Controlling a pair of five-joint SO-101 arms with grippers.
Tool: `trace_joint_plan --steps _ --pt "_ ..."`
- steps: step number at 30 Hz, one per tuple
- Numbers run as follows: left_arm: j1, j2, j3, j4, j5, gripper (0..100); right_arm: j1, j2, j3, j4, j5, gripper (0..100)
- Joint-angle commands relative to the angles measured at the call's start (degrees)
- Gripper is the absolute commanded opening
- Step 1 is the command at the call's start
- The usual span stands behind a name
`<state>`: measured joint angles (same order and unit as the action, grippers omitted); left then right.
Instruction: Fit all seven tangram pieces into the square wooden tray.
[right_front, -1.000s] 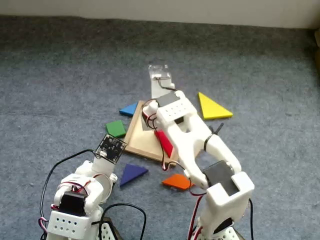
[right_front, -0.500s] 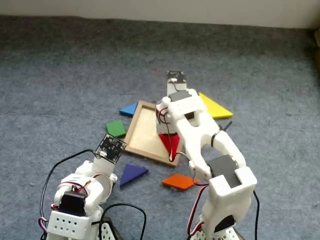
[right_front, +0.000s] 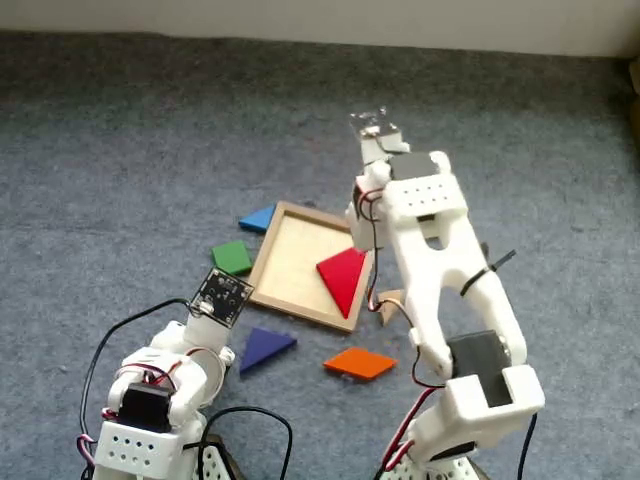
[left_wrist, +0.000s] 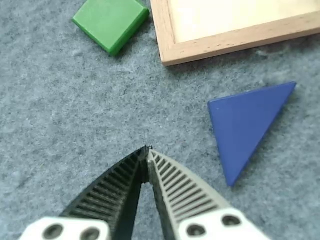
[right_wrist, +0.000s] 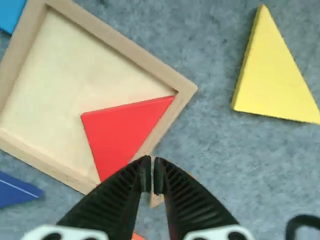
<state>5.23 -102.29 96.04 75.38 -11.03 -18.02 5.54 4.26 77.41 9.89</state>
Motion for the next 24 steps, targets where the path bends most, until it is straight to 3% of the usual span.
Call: trace_joint_plan --steps 1,4,9,12,18,24 --pt "0.75 -1.63 1.1 0.26 -0.26 1 4.44 -3.56 -3.21 0.22 11.25 3.3" --pt "0.75 -1.63 1.1 0.26 -0.26 1 7.16 -3.56 -3.3 0.22 19.08 9.1" --pt "0.75 -1.63 1.1 0.26 -0.26 1 9.98 -1.89 -3.38 0.31 25.14 31.0" --pt "0.75 -1.63 1.1 0.26 -0.26 1 10.15 2.07 -5.58 0.66 29.54 39.1" --pt "0.75 -1.63 1.1 0.26 -0.26 1 10.42 12.7 -17.98 1.45 30.15 39.7" --pt "0.75 -1.63 1.1 0.26 -0.26 1 9.1 24.66 -32.57 9.71 32.35 39.9"
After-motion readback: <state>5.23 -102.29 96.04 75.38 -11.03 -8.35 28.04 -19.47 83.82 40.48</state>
